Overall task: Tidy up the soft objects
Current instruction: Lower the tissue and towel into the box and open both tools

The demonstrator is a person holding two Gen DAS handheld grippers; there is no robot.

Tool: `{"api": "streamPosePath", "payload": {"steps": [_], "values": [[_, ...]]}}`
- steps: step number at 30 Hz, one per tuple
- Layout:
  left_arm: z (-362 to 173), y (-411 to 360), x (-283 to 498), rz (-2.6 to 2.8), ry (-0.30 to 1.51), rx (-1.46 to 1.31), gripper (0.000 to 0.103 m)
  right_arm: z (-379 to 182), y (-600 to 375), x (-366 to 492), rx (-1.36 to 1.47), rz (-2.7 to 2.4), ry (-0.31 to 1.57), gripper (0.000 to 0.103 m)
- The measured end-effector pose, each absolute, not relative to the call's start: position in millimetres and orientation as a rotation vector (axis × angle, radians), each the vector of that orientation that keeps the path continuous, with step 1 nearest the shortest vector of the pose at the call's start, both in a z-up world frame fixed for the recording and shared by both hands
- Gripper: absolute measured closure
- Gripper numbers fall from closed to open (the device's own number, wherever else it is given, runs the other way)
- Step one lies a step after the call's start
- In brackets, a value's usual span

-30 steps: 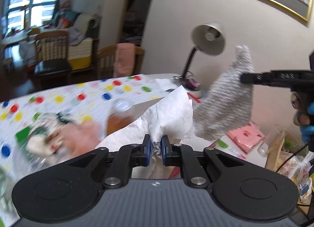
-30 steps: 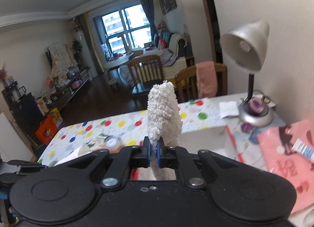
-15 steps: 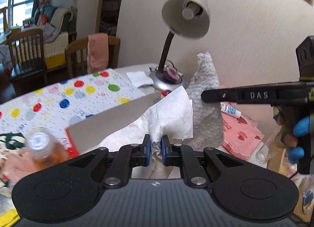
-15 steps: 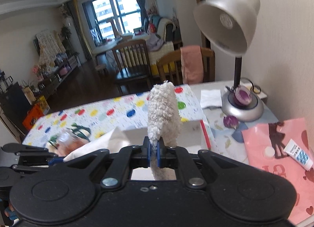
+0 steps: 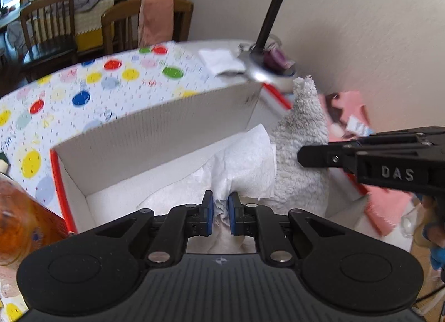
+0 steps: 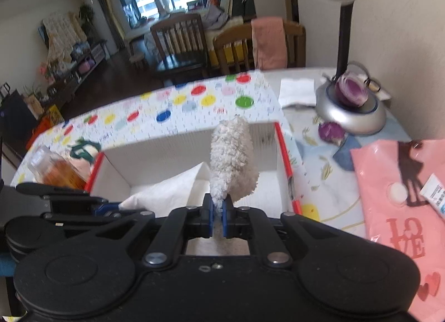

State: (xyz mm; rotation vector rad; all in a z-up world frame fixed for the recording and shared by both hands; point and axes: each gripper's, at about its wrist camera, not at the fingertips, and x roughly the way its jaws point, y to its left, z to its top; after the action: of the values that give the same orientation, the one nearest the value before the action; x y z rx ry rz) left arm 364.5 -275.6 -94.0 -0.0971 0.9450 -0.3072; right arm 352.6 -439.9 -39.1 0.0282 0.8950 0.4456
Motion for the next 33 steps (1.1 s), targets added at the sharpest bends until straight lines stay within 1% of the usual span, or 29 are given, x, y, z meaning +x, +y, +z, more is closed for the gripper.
{"api": "streamPosePath", "payload": {"steps": [8, 12, 16, 21, 28, 32, 33], "values": [[-127, -275, 385, -0.262, 1.056, -0.117, 0.092, -78, -432, 363, -0.035, 0.472, 1.011, 0.097], [-135, -278, 389, -0.253, 1.094, -0.109, 0.092, -90, -430, 365, -0.065, 0.491, 1.047, 0.093], [-141, -283, 391, -0.273, 1.124, -0.09, 0.092, -95, -429, 364, -0.08, 0.52, 1.07, 0.085], [-142, -285, 390, -0.273, 1.138, -0.075, 0.092, -99, -429, 361, -0.091, 0.544, 1.087, 0.081], [-140, -283, 390, -0.278, 1.136, -0.088, 0.089, -99, -433, 357, -0.093, 0.568, 1.091, 0.061], [-137, -281, 385, -0.281, 1.127, -0.099, 0.087, -92, -435, 353, -0.092, 0.578, 1.084, 0.057], [-136, -280, 384, -0.282, 1.125, -0.098, 0.083, -89, -436, 351, -0.093, 0.584, 1.078, 0.054]]}}
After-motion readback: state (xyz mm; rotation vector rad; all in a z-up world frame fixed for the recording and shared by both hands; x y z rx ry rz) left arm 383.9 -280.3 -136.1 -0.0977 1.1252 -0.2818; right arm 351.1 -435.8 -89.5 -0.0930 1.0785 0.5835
